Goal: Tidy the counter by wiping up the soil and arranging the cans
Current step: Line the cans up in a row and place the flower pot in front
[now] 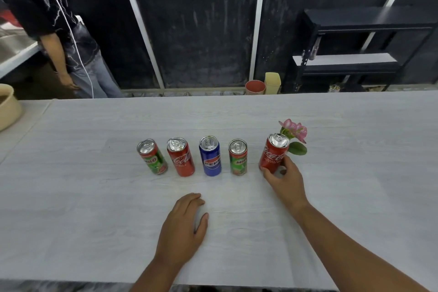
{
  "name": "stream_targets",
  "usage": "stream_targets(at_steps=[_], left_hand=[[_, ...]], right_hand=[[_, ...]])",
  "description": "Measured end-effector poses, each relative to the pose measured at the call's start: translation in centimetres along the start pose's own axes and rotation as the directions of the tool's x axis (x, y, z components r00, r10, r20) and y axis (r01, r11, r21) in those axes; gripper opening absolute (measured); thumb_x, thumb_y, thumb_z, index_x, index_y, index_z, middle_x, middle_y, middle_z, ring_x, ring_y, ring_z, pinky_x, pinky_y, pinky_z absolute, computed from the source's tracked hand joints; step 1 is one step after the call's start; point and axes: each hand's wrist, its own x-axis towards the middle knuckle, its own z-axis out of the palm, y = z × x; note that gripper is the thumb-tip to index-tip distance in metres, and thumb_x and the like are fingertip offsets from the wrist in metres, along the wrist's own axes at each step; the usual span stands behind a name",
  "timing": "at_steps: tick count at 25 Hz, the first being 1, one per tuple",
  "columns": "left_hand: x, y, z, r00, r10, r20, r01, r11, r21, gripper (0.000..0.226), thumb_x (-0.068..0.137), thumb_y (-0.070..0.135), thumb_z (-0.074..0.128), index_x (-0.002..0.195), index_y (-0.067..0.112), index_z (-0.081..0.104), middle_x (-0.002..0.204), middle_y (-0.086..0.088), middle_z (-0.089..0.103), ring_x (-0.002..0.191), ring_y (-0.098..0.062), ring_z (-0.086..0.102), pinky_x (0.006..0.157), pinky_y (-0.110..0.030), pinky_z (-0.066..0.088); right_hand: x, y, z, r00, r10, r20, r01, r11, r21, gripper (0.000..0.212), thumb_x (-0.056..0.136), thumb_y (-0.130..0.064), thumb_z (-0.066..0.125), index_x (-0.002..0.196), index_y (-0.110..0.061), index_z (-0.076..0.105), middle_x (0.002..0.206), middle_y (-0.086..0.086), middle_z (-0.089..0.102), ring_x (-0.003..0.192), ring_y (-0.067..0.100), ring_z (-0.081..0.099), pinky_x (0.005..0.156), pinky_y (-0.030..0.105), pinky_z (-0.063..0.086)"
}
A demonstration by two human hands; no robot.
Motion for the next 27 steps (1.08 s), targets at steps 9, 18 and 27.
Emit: stream_targets(at_steps=[9,18,27], left_hand=[[0.00,0.00,0.03,1.000,0.009,-0.015,-0.010,1.000,-0.011,0.036,0.102,0.048,0.061,0.133,0.031,0.065,0.145,0.020,0.057,0.137,0.002,0.051,0.112,-0.021,0.046],[-0.05,-0.06,0.09,1.000,0.015,-0.018,-0.015,1.000,-0.009,0.036,0.102,0.046,0.061,0.134,0.030,0.065,0.145,0.018,0.058,0.138,0.001,0.051,0.113,-0.022,0.046],[-0.01,-0.02,0.02,1.000,0.021,-0.017,-0.021,1.000,-0.013,0.036,0.102,0.046,0.061,0.134,0.029,0.066,0.145,0.017,0.059,0.138,0.000,0.051,0.114,-0.021,0.045]], right_hand=[[0.06,0.11,0.23,1.000,-0.008,0.002,0.008,1.000,-0.010,0.075,0.076,-0.041,0.096,0.138,-0.030,0.056,0.127,-0.014,0.063,0.116,0.007,0.058,0.097,0.029,0.048],[-0.21,0.42,0.28,0.999,-0.036,-0.005,0.036,0.998,-0.055,0.067,0.080,-0.036,0.094,0.135,-0.030,0.057,0.121,-0.010,0.062,0.113,0.016,0.059,0.095,0.034,0.049],[-0.30,0.26,0.11,0.999,-0.035,0.020,0.036,0.997,-0.067,0.065,0.079,-0.040,0.093,0.132,-0.034,0.057,0.115,-0.013,0.060,0.113,0.015,0.058,0.095,0.033,0.048]])
